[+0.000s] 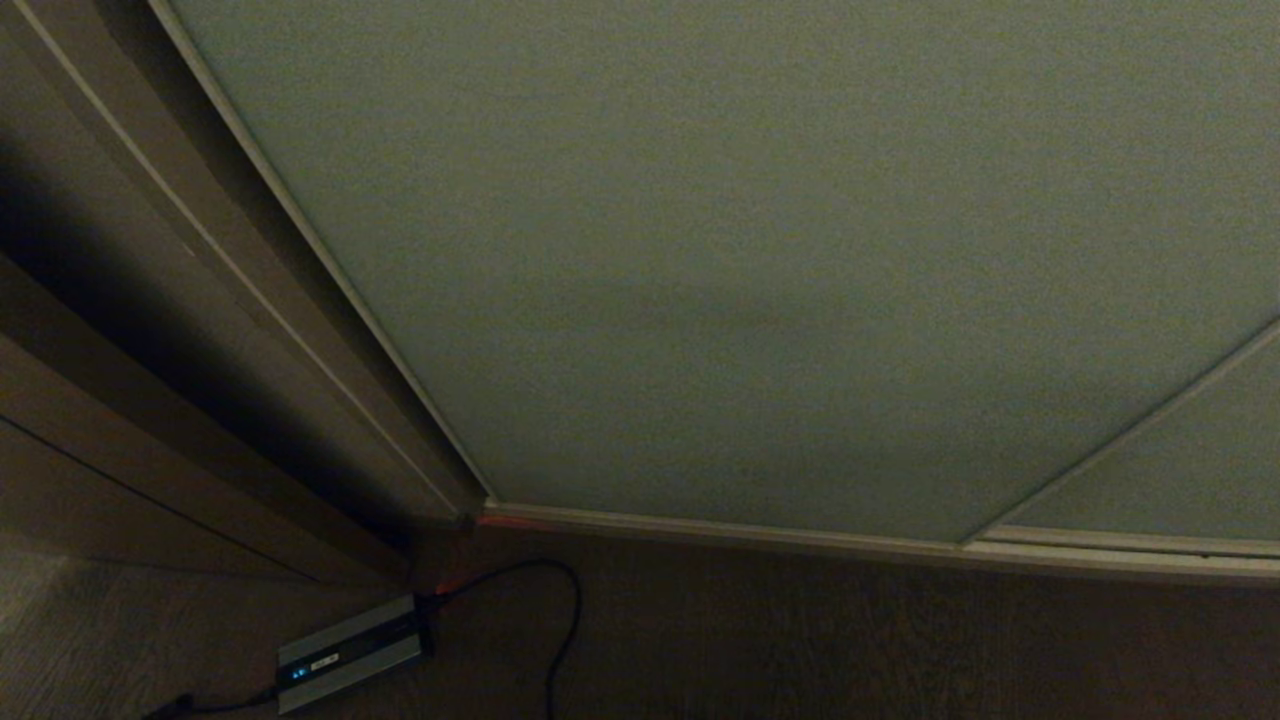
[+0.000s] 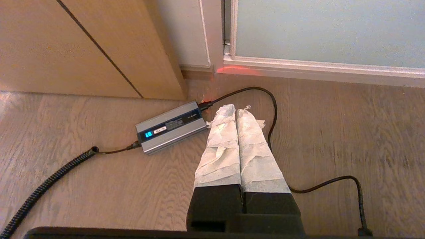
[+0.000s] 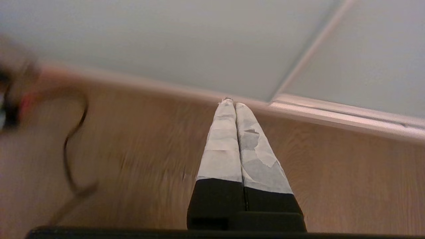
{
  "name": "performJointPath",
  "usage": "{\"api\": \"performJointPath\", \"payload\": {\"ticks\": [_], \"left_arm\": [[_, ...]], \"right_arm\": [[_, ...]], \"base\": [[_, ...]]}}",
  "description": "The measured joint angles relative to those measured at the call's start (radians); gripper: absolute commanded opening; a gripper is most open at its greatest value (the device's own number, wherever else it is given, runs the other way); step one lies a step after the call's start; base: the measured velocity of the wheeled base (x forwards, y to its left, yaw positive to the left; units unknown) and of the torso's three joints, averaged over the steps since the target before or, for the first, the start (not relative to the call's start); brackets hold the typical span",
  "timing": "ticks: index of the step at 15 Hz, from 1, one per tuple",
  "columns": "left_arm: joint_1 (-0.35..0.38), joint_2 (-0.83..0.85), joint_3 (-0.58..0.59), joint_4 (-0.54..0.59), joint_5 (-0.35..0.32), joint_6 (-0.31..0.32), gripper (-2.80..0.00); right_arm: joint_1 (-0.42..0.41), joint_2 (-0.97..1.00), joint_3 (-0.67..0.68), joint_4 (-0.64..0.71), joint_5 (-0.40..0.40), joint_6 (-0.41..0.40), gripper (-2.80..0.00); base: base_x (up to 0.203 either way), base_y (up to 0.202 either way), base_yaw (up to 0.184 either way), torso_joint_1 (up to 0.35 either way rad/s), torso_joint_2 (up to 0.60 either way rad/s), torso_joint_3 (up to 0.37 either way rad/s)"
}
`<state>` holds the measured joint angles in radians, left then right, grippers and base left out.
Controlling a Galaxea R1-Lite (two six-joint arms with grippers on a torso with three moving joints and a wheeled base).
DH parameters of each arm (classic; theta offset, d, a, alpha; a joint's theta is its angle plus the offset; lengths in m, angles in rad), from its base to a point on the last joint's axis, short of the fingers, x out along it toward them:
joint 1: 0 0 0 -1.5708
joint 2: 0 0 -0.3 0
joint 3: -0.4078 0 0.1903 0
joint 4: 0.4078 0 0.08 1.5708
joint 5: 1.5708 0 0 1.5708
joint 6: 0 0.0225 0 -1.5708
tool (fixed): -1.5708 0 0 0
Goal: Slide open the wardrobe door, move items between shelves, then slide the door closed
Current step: Close the door, then open the door
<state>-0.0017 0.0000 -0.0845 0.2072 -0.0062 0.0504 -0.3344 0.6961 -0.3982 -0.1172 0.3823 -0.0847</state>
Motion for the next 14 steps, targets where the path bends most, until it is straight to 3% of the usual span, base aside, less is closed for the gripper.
{"api": "performJointPath", "payload": {"ticks": [3, 5, 9, 14], "left_arm": [[0.0, 0.0, 0.0, 0.0, 0.0, 0.0, -2.8], [0.0, 0.0, 0.0, 0.0, 0.0, 0.0, -2.8], [0.0, 0.0, 0.0, 0.0, 0.0, 0.0, -2.8], [0.0, 0.0, 0.0, 0.0, 0.0, 0.0, -2.8]], "right_arm": [[0.18, -0.267, 0.115, 0.155, -0.127, -0.04, -2.8], [0.256, -0.432, 0.214, 0.219, -0.231, -0.048, -2.8], [0.317, -0.644, 0.338, 0.218, -0.34, -0.013, -2.8], [0.326, -0.695, 0.364, 0.212, -0.343, 0.005, -2.8]], "base": [[0.0, 0.0, 0.0, 0.0, 0.0, 0.0], [0.0, 0.0, 0.0, 0.0, 0.0, 0.0], [0.0, 0.0, 0.0, 0.0, 0.0, 0.0], [0.0, 0.0, 0.0, 0.0, 0.0, 0.0]]}}
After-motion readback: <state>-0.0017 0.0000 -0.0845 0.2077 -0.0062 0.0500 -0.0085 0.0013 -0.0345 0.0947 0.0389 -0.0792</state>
